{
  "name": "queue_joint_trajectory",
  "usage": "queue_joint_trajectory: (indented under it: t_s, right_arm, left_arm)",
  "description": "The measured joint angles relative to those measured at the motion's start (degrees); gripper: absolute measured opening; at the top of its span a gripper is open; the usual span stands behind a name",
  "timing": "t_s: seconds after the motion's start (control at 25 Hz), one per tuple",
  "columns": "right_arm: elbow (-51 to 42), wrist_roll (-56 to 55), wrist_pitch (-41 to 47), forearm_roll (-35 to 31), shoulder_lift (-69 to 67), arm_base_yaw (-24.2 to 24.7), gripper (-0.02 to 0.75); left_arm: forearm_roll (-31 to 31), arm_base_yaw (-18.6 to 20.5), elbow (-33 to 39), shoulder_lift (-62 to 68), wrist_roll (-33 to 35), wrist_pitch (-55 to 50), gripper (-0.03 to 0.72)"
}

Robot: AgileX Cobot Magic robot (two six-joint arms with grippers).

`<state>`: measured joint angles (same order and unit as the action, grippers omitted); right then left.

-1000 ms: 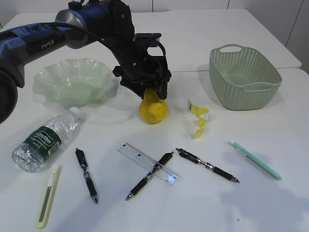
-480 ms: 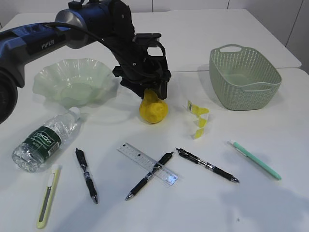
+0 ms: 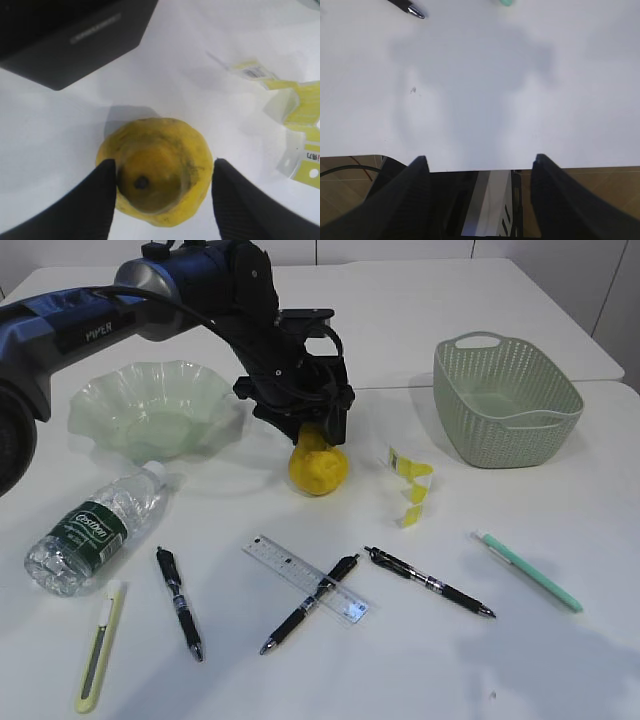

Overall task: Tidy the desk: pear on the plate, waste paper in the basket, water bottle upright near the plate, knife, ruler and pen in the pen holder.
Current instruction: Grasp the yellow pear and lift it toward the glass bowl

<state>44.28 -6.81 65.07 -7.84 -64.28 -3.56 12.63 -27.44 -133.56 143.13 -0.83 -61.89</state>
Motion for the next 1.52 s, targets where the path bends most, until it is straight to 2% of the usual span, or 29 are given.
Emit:
queue_joint_trajectory:
  t_s: [0.16,0.84,1.12,1.52]
  right_arm:
    - [0.0,0.0,0.0,0.0,0.0,0.0,0.497]
    - [0.0,0.0,0.0,0.1,0.0,0.0,0.496]
    - [0.0,0.0,0.0,0.1,0.0,0.0,0.496]
    - [0.0,0.0,0.0,0.1,0.0,0.0,0.496]
  left_arm:
    - [0.0,0.0,0.0,0.0,0.0,0.0,0.412]
    - [0.1,0.0,-0.3,1.8,0.0,0.1,0.403]
    - [-0.5,0.0,-0.3,1.8,0.0,-0.2,0.268]
    - [-1.1,0.0,-0.9,1.7,0.0,-4.5,0.25]
